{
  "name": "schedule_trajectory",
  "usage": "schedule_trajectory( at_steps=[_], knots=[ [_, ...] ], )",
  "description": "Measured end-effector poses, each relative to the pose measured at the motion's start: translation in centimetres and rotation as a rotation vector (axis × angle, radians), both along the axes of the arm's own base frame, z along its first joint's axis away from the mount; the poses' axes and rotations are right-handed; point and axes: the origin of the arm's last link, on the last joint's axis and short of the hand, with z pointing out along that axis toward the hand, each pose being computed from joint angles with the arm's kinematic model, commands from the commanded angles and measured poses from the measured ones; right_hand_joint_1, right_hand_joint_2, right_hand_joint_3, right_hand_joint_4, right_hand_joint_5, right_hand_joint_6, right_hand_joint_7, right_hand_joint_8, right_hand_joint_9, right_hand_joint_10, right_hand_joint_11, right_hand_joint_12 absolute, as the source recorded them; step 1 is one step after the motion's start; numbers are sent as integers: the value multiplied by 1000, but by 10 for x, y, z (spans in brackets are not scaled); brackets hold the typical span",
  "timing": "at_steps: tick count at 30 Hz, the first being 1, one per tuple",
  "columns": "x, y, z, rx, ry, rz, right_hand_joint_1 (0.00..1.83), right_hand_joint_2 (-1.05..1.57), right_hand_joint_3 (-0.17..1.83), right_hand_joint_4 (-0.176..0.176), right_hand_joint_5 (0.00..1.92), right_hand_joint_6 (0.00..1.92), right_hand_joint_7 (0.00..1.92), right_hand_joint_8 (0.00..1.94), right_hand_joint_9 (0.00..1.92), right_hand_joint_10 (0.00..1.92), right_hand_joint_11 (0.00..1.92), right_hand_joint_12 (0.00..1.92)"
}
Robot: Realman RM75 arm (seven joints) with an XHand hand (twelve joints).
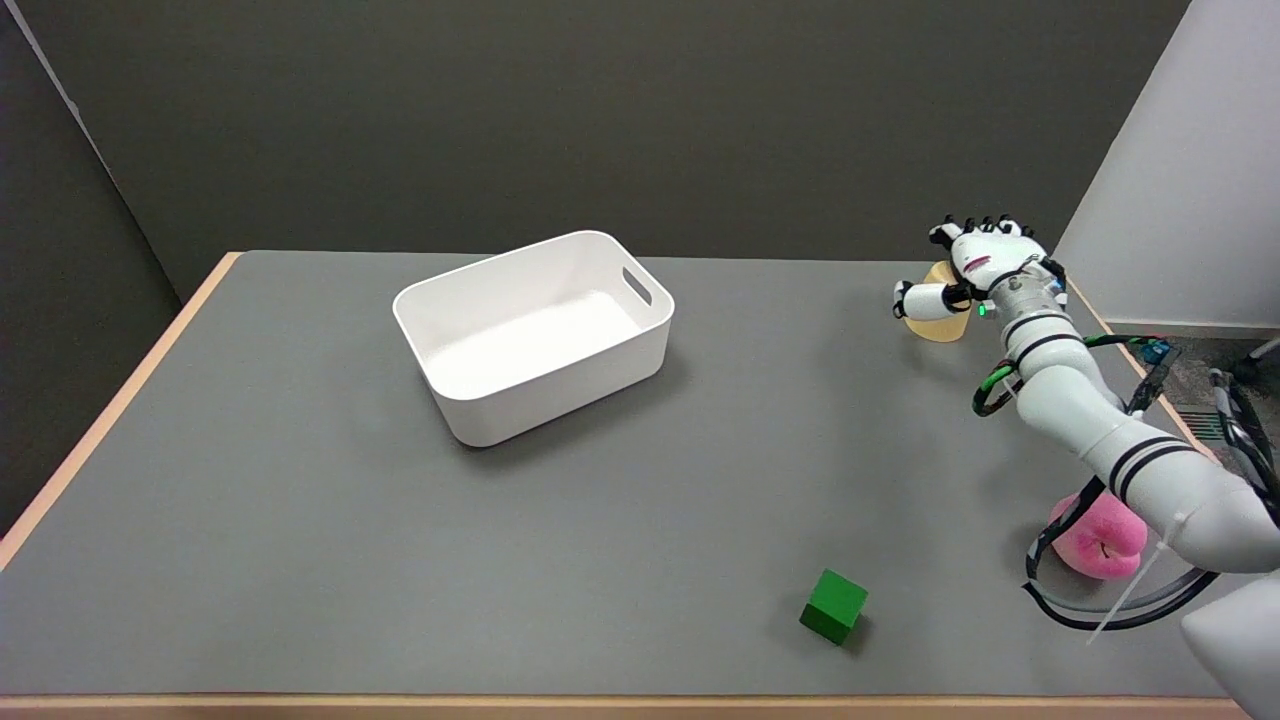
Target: Pick up the yellow cup.
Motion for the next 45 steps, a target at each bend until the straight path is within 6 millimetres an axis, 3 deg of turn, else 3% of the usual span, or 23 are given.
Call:
schedule_trajectory(
  at_steps=[8, 11, 13, 15, 17, 18, 20, 22, 24, 26, 32, 35, 42, 45],
  knots=[
    [-9, -5, -5, 1, -24, -15, 401, 692, 997, 58, 198, 452, 296, 361, 242, 682, 96, 1117],
    [-12, -7, -6, 1, -31, -18, 535, 773, 894, 62, 270, 546, 416, 445, 366, 838, 323, 1423],
    [-13, -8, -7, 2, -33, -20, 554, 810, 878, 66, 313, 675, 490, 542, 429, 929, 423, 1506],
    [-14, -9, -8, 2, -35, -20, 579, 839, 900, 94, 396, 955, 626, 810, 585, 1137, 596, 1653],
    [-15, -10, -9, 1, -34, -19, 605, 852, 886, 101, 460, 1105, 704, 965, 679, 1236, 631, 1842],
    [-15, -11, -9, 0, -34, -18, 617, 853, 877, 96, 494, 1170, 741, 1054, 722, 1275, 601, 1921],
    [-15, -12, -10, 1, -30, -16, 629, 831, 888, 55, 593, 1369, 860, 1424, 854, 1403, 401, 1921],
    [-16, -12, -11, 3, -29, -17, 639, 823, 903, 70, 628, 1447, 843, 1627, 904, 1522, 386, 1921],
    [-18, -13, -12, 7, -29, -22, 635, 809, 891, 76, 684, 1627, 713, 1881, 929, 1861, 345, 1921],
    [-18, -14, -14, 11, -27, -22, 630, 795, 887, 73, 686, 1698, 662, 1919, 853, 1921, 335, 1921],
    [-19, -16, -18, 29, -23, -21, 617, 757, 870, 37, 617, 1912, 750, 1941, 938, 1921, 377, 1921],
    [-19, -17, -20, 37, -21, -18, 595, 818, 774, 30, 569, 1921, 780, 1941, 968, 1921, 385, 1921],
    [-16, -22, -26, 61, -15, -4, 624, 738, 859, -4, 459, 1921, 870, 1941, 1057, 1921, 375, 1921],
    [-14, -24, -30, 77, -12, 6, 629, 770, 770, -5, 463, 1921, 904, 1941, 1090, 1921, 419, 1921]
  ],
)
